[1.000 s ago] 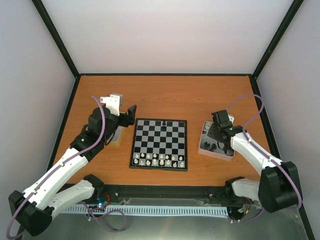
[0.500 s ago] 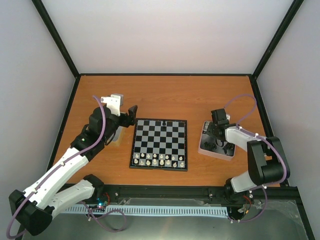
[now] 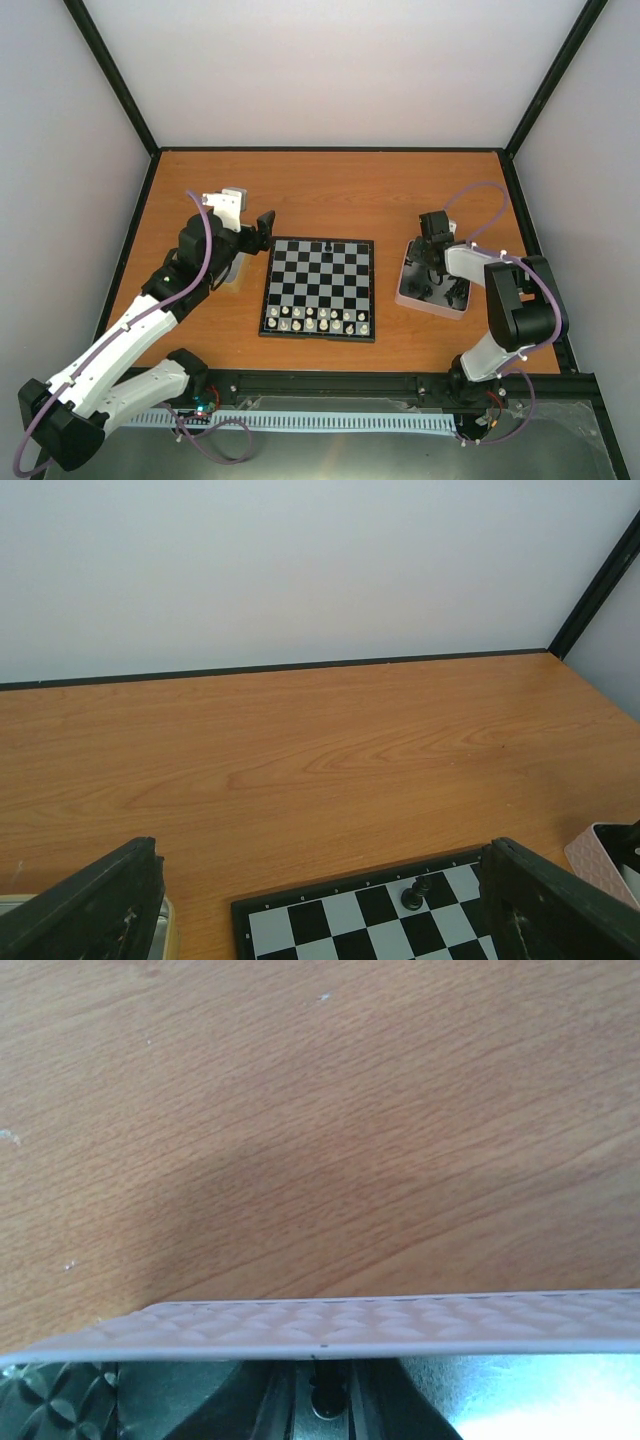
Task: Set up the chess pieces on the board
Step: Pick up the chess piece from the storage box.
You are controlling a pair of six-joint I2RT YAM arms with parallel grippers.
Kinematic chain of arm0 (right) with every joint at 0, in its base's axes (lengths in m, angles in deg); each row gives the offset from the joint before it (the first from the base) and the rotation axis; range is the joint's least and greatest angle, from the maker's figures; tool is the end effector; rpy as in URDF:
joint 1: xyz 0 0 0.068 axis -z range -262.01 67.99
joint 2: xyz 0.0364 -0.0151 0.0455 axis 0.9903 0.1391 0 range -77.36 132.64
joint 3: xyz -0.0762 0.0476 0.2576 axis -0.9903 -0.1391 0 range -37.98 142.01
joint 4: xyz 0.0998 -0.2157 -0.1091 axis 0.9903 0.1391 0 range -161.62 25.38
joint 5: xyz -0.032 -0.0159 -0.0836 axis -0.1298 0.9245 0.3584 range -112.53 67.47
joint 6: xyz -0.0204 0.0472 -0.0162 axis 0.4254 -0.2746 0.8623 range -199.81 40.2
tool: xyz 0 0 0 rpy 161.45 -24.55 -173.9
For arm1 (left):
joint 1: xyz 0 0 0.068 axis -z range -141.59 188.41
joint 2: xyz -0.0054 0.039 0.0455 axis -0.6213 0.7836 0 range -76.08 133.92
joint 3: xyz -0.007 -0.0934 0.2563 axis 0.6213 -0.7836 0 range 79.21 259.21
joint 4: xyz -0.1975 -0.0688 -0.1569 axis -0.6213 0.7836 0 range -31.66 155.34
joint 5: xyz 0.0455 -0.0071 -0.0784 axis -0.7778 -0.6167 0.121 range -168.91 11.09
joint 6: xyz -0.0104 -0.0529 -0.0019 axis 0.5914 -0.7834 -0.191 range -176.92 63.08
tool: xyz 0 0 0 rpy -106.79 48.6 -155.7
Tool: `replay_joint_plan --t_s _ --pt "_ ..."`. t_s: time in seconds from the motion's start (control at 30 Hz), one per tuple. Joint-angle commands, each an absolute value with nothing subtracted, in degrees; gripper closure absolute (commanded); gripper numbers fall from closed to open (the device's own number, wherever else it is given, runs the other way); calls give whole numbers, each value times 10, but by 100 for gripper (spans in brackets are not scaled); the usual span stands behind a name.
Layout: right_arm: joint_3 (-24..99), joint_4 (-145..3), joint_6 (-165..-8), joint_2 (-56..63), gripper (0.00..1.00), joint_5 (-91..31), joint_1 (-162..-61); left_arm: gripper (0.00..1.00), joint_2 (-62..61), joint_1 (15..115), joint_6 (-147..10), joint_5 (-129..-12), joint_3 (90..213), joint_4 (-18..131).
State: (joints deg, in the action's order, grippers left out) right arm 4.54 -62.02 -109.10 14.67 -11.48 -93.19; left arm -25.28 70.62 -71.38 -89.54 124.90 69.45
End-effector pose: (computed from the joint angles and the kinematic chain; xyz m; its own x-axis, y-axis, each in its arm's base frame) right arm 0.2859 0.0496 0.1364 -0.7802 0.3353 -0.5281 0.3301 0.9378 0.1077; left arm 0.1789 -0.1049 0.3256 -0.3223 -0.0871 -0.9426 0.3030 0.9339 -0.1899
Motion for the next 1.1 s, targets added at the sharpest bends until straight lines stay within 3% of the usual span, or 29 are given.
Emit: replay_joint_plan --t_s 0.0,0.5,1.07 --pt "46 -606 -1091 152 92 -115 -926 13 -257 708 -723 -892 1264 682" --pt "24 -537 -1070 5 97 -205 -926 12 -251 708 -740 -825 1257 671" --pt "16 -683 -1039 -106 97 -665 -971 13 -167 707 -824 -533 1257 610"
